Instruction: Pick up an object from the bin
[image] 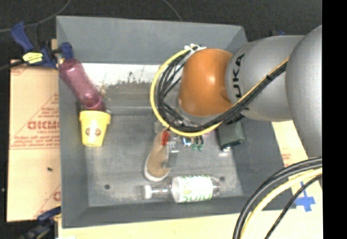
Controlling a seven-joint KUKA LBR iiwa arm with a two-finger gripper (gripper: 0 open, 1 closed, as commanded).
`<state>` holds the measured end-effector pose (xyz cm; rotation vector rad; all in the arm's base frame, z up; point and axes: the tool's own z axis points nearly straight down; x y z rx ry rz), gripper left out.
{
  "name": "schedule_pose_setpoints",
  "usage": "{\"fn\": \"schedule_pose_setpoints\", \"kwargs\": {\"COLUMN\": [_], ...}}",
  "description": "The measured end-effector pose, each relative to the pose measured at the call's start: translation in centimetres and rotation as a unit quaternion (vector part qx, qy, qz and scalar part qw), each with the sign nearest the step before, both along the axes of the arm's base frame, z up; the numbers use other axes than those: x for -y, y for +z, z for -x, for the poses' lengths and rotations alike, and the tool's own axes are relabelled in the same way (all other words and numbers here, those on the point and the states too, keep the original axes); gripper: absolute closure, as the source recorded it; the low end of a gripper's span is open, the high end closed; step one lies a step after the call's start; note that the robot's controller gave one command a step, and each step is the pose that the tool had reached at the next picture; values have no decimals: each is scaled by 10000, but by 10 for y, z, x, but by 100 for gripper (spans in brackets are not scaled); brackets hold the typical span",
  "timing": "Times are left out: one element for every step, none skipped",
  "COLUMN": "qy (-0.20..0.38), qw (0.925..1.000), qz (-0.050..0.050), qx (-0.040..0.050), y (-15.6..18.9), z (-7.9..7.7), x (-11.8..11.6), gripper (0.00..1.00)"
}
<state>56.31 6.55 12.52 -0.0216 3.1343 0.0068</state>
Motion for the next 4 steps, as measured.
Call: {"fn": "schedule_pose_setpoints", "kwargs": {"qy": [-42, -252, -90, -96], "qw": [10000, 9997, 9999, 9999], "qz": [-5, -43, -35, -36], "qx": [-12, 50, 54, 54], "y": [-34, -51, -49, -49], "z": [-2, 0, 2, 2], "x": [7, 22, 21, 21], "gripper": [0, 0, 100, 100]}}
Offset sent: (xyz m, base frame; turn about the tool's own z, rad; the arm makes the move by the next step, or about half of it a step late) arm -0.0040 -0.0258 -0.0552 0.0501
